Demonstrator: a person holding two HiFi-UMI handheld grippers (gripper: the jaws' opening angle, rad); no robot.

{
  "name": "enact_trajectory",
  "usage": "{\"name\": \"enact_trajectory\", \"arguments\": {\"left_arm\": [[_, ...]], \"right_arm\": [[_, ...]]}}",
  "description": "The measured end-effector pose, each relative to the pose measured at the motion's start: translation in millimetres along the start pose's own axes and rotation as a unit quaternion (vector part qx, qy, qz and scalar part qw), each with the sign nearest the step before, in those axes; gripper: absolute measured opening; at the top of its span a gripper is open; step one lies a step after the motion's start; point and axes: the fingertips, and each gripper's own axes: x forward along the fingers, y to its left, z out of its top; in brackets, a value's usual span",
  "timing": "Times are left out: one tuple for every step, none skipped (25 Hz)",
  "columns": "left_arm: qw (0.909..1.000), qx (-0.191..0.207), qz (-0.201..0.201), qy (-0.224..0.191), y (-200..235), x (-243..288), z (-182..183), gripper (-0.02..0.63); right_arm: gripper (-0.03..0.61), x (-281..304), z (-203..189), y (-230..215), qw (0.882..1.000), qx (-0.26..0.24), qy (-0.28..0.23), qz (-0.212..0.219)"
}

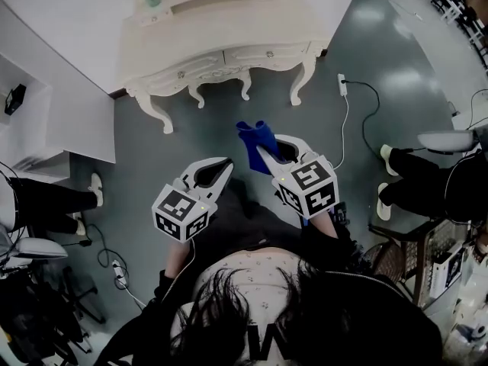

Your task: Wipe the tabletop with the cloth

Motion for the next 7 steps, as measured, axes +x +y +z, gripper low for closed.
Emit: {"name": "enact_trajectory", "arguments": {"left_arm": [[1.0,-0.001,0.0,-0.001,0,0,-1,-0.003],[1.0,-0.002,0.001,-0.003,0,0,-1,-0.003],[1.0,-0.003,0.004,-0.004,0,-1,-2,-0.003],[1.0,-0.004,0.006,-0.005,1,-2,-2,-0.003],[0.9999,-0.005,0.01,-0.006,2,-3,-3,-0.003],[0.9999,-0.006,0.014,-0.007,4,-4,-3,-0.003],[0.9998,-0.006,0.018,-0.008,6,-5,-3,-0.003]], "right_arm": [[0.078,0,0,1,1.0,-0.002,0.0,0.0],[0.078,-1,0,2,1.0,-0.006,0.001,0.001],[0.078,0,0,4,1.0,-0.01,0.001,0.003],[0.078,0,1,6,1.0,-0.015,0.001,0.005],[0.078,1,2,8,1.0,-0.02,0.001,0.008],[0.078,2,3,11,1.0,-0.025,0.0,0.012],[0.078,3,4,13,0.999,-0.031,0.0,0.016]]}}
